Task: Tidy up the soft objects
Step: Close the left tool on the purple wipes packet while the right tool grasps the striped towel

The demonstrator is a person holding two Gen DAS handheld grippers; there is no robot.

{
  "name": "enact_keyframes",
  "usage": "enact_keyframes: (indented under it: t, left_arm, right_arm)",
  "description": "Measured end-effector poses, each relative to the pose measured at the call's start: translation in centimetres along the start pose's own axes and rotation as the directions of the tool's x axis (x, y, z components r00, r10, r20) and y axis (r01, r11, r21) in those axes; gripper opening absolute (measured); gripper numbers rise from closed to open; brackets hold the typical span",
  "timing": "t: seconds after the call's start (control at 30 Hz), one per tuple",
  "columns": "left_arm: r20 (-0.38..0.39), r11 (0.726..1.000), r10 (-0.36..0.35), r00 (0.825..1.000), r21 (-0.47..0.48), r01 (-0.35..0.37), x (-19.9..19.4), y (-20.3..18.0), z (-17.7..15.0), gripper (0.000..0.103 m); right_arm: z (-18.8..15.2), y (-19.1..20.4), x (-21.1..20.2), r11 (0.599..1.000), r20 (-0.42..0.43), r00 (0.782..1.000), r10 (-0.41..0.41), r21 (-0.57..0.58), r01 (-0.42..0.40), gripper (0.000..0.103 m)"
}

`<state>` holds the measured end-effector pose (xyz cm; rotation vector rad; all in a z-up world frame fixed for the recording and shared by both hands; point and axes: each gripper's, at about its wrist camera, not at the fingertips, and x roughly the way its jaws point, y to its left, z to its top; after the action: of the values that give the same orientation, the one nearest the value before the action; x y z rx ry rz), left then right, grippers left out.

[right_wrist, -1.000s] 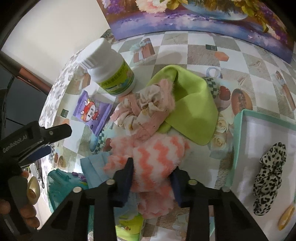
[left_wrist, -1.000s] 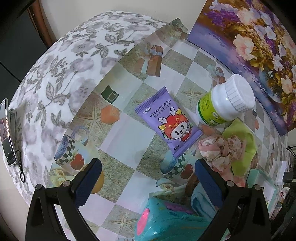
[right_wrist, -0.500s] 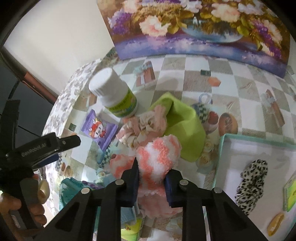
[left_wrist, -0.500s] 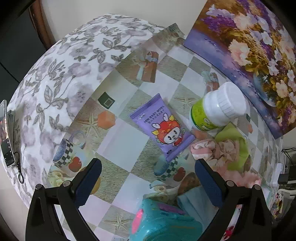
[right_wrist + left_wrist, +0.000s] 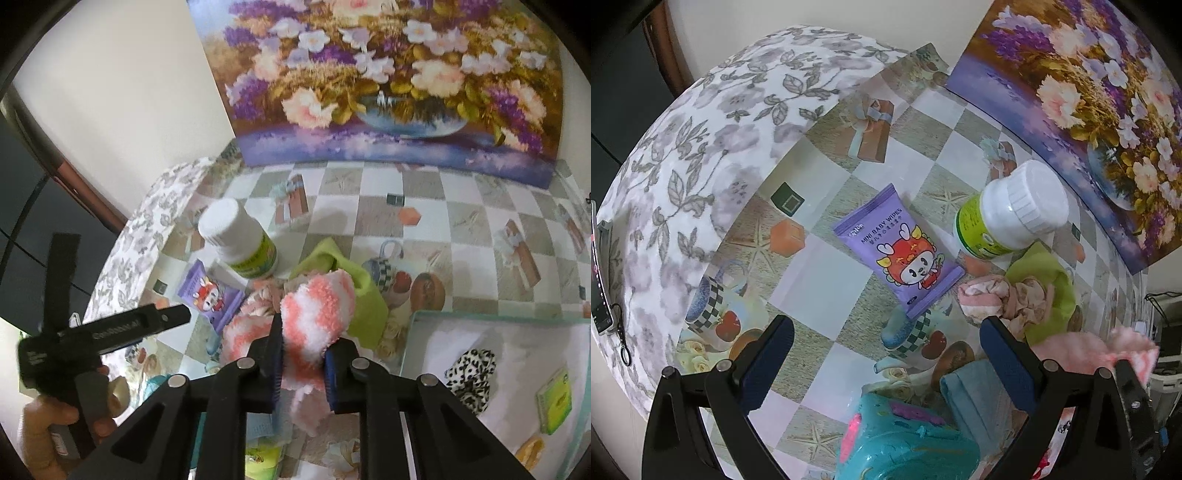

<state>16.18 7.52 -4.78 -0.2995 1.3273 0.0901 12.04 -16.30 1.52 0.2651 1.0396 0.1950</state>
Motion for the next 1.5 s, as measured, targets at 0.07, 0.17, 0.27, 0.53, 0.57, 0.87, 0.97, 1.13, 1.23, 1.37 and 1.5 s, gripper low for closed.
enact_keyframes:
  t: [0.07, 0.17, 0.27, 0.53, 0.57, 0.87, 0.97, 1.13, 1.23, 1.37, 1.5]
  left_arm:
    - [0.001, 1.000, 0.003, 1.000, 0.003, -0.003, -0.1, -0.1, 0.2, 0.100]
    - [0.002, 1.000, 0.003, 1.000, 0.021, -0.003, -0.3, -0.5, 0.8, 0.100]
    - [0.011, 0.998, 0.030, 0.999, 0.055, -0.031, -0.4, -1.2, 1.8, 0.100]
    - [-0.127, 0.999, -0.013, 0.992, -0.039, 0.008, 3.7, -0.1, 5.3, 0.100]
    - [-0.141, 0.999, -0.009, 0.990, -0.054, 0.001, 4.1, 0.1, 5.6, 0.100]
    - [-0.207, 0.989, -0.012, 0.978, -0.147, -0.019, 7.5, 1.3, 8.1, 0.098]
    - [-0.215, 0.990, 0.004, 0.977, -0.136, -0.034, 8.1, 1.0, 8.6, 0.091]
    - [-0.230, 0.991, 0.048, 0.972, -0.113, -0.076, 8.7, 0.1, 9.4, 0.076]
    - [-0.219, 0.992, 0.052, 0.974, -0.101, -0.075, 8.6, -0.6, 9.8, 0.067]
    - [-0.215, 0.993, 0.042, 0.976, -0.102, -0.066, 8.3, -0.9, 9.6, 0.054]
    - [-0.198, 0.995, 0.038, 0.979, -0.085, -0.056, 6.5, -1.0, 8.2, 0.031]
  right_arm:
    - [0.3, -0.1, -0.8, 1.000, 0.023, 1.000, -0.008, -0.001, 0.008, 0.019]
    - [0.7, -0.1, -1.8, 1.000, 0.053, 0.998, -0.020, -0.009, 0.021, 0.019]
    - [1.0, -0.4, -2.1, 1.000, 0.062, 0.998, -0.027, -0.005, 0.028, 0.019]
    - [1.2, -1.6, -1.9, 0.999, 0.054, 0.998, -0.032, 0.026, 0.031, 0.019]
    - [1.2, -1.7, -1.9, 0.999, 0.053, 0.998, -0.032, 0.027, 0.031, 0.019]
    - [1.3, -2.3, -1.5, 0.999, 0.042, 0.998, -0.038, 0.036, 0.036, 0.019]
    - [1.3, -2.7, -1.5, 0.998, 0.041, 0.998, -0.040, 0.042, 0.038, 0.019]
    - [1.3, -2.9, -1.4, 0.998, 0.037, 0.998, -0.043, 0.048, 0.041, 0.019]
    - [1.3, -3.0, -1.5, 0.998, 0.039, 0.998, -0.043, 0.055, 0.041, 0.019]
    - [1.4, -3.1, -1.7, 0.998, 0.043, 0.998, -0.039, 0.060, 0.036, 0.019]
    - [1.3, -3.0, -2.3, 0.998, 0.054, 0.998, -0.031, 0.062, 0.028, 0.019]
